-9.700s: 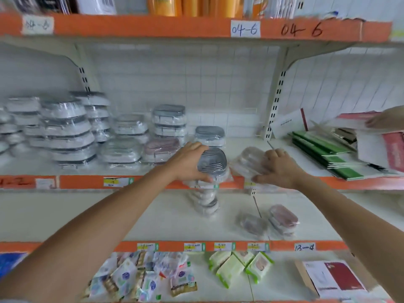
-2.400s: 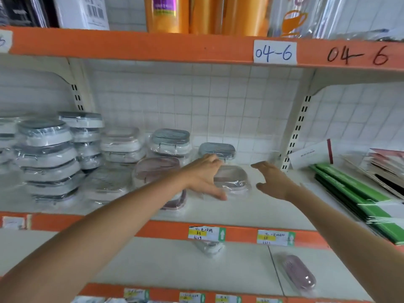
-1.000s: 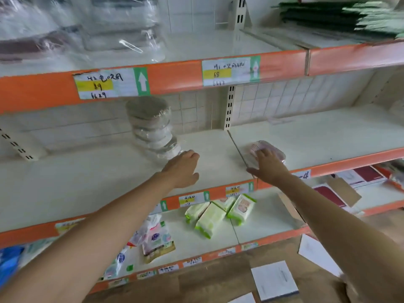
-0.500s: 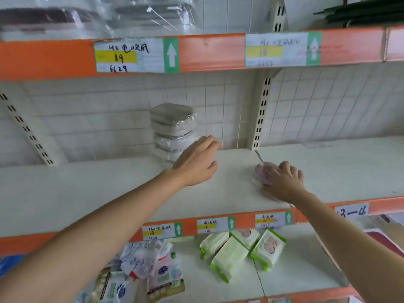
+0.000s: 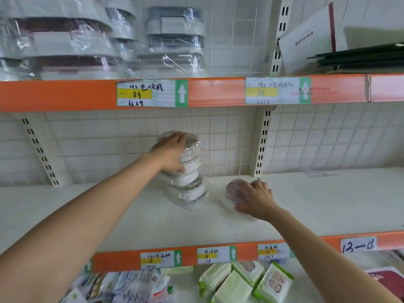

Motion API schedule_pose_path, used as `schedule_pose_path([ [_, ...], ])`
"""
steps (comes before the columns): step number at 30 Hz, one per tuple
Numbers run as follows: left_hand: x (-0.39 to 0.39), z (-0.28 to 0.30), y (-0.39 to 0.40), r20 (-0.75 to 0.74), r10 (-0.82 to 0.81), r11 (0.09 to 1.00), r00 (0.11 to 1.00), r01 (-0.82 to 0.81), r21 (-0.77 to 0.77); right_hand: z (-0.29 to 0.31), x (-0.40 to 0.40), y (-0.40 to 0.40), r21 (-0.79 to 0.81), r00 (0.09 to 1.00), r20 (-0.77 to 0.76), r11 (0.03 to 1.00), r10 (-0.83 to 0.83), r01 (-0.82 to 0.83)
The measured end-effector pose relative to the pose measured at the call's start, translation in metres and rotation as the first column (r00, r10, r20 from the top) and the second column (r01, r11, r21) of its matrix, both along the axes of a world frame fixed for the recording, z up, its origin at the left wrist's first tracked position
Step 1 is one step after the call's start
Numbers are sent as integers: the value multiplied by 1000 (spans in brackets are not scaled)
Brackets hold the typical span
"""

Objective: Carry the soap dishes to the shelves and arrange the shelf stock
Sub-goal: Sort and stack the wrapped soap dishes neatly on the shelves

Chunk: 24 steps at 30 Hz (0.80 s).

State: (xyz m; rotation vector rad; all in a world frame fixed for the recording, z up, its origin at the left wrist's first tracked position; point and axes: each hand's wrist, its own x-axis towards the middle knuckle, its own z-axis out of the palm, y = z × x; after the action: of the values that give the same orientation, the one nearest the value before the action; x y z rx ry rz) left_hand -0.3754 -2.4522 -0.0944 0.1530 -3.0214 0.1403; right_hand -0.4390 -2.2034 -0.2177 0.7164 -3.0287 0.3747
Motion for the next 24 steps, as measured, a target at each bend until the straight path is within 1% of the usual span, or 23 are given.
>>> schedule_pose_path([
  [3, 7, -3, 6, -70, 1, 1000, 998, -3, -26, 6, 8, 6, 8, 1000, -19, 1000, 25, -25],
  [6, 17, 2, 15, -138, -30, 986, 990, 6, -167, 16, 16, 13, 14, 999, -43, 1000, 25, -25],
  [8, 29, 7, 27, -185, -67, 979, 981, 29, -201, 25, 23, 17, 20, 998, -53, 1000, 16, -15],
  [10, 48, 10, 44, -153, -125, 975, 980, 92, -204, 36, 37, 22, 25, 998, -58, 1000, 12, -11],
  [14, 106, 13, 70, 49, -192, 968, 980, 197, -155, 66, 81, 32, 41, 999, -50, 999, 13, -11],
  [17, 150, 30, 82, 152, -216, 967, 964, 233, -106, 105, 129, 42, 45, 1000, -2, 999, 5, -5],
  [20, 193, 66, 93, 186, -246, 963, 951, 262, -65, 148, 177, 57, 54, 1000, 1, 999, 7, -7],
  [24, 236, 130, 105, 163, -294, 953, 942, 301, -23, 213, 219, 74, 59, 999, -5, 998, 34, -33],
])
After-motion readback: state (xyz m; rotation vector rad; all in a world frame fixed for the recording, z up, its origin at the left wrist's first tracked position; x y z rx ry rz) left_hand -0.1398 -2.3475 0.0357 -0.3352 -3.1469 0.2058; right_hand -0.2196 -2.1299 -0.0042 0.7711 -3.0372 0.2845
